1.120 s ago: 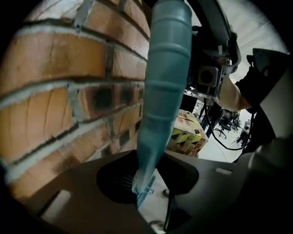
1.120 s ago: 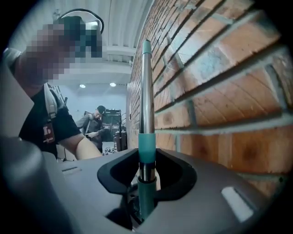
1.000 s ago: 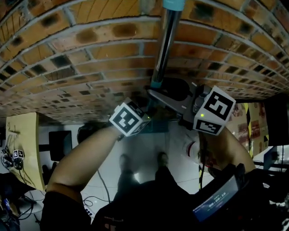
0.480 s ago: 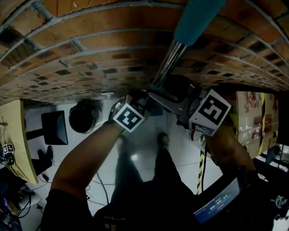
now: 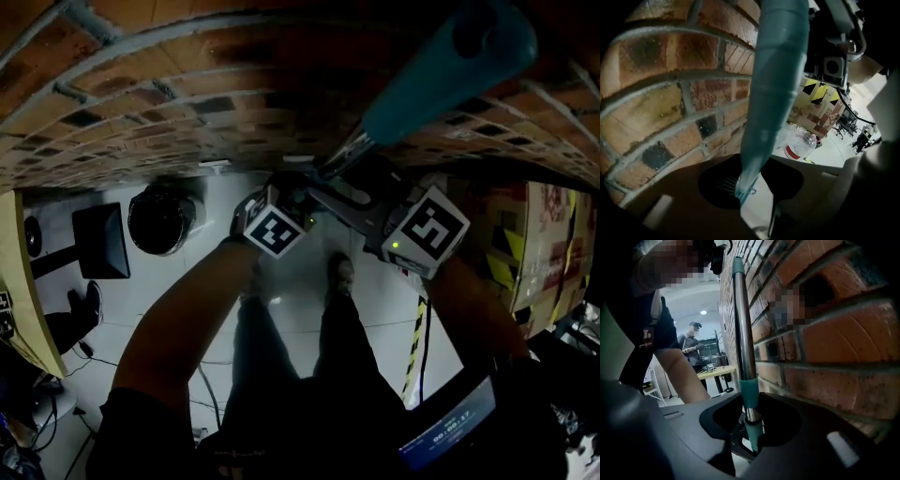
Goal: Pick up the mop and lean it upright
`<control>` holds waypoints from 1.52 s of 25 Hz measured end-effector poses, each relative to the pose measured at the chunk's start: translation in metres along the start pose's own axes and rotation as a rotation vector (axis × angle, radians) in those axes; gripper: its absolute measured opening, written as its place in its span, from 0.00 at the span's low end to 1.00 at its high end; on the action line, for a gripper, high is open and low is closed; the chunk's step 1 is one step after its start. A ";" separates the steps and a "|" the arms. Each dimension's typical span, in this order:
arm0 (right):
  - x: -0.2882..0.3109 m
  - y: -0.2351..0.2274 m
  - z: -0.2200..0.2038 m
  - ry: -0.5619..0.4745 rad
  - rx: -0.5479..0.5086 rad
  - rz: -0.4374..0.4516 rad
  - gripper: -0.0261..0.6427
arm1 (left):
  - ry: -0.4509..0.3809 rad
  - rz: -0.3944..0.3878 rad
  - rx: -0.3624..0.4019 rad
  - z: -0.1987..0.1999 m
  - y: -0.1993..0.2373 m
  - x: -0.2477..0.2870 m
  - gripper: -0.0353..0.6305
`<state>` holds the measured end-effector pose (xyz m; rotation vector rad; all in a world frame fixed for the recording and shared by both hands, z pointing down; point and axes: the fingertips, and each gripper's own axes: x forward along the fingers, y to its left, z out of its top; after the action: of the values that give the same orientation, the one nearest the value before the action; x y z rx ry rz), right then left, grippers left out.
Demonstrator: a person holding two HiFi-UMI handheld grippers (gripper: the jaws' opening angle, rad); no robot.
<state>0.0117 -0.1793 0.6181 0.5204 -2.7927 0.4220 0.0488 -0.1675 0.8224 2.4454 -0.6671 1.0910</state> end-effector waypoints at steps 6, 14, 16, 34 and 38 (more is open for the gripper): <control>0.016 -0.012 -0.045 0.032 -0.007 -0.004 0.23 | 0.027 0.009 0.000 -0.032 0.010 0.039 0.26; 0.020 -0.041 -0.063 -0.039 0.017 -0.048 0.23 | -0.041 0.022 -0.015 -0.031 0.026 0.062 0.26; 0.019 -0.047 -0.063 -0.037 0.025 -0.065 0.23 | -0.052 0.031 -0.018 -0.024 0.030 0.061 0.26; 0.027 -0.055 -0.066 0.021 0.065 -0.113 0.32 | -0.080 0.046 -0.123 -0.008 0.039 0.058 0.34; 0.025 -0.058 -0.067 0.016 0.079 -0.140 0.37 | -0.080 0.041 -0.143 -0.011 0.038 0.055 0.37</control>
<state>0.0258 -0.2169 0.7008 0.7217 -2.7115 0.5047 0.0532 -0.2077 0.8773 2.3724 -0.7946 0.9310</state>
